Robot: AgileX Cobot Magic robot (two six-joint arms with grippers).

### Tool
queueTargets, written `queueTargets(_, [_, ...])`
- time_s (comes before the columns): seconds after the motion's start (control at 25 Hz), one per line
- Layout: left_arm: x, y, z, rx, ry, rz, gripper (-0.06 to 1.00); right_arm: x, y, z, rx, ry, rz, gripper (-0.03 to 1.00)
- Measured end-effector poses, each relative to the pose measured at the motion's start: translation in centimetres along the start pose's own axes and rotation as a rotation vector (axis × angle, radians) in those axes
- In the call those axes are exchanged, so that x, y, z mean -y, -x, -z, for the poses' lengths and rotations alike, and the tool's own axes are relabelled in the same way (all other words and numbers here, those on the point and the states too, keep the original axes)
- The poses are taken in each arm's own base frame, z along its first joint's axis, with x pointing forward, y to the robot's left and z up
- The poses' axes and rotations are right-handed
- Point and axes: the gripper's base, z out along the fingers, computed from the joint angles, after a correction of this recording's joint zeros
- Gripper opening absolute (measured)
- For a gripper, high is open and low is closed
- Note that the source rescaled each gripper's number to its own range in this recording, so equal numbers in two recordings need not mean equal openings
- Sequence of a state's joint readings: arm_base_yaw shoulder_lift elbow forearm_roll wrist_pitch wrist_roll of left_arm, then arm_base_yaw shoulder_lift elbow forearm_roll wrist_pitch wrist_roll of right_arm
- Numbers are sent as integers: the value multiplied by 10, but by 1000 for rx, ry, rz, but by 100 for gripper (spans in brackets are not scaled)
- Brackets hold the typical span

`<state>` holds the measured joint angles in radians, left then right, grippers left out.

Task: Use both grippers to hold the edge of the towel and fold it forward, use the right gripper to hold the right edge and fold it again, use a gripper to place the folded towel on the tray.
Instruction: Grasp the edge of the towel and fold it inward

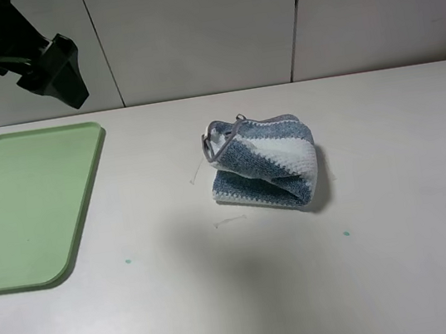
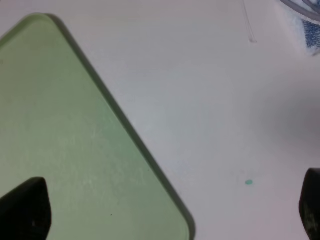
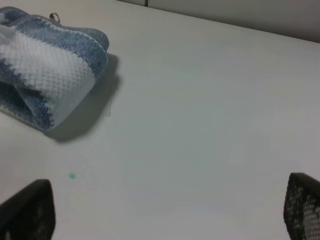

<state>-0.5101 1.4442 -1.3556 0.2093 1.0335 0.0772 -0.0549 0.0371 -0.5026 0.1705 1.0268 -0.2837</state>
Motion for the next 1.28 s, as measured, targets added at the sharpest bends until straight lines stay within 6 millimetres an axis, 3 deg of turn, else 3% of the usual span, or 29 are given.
queueTargets(0.24, [0,1,0,8,0,0,100,0,0,0,0,0,0,100])
queueTargets(0.56, [12,19,-7,159,-123,79,100,0,0,0,0,1,0,100])
queueTargets(1.0, [43,52,-99,109,-345,323,100,0,0,0,1,2,-2,100])
queueTargets(1.28, [60,58,-145,70,-413,418,100,0,0,0,1,2,-2,100])
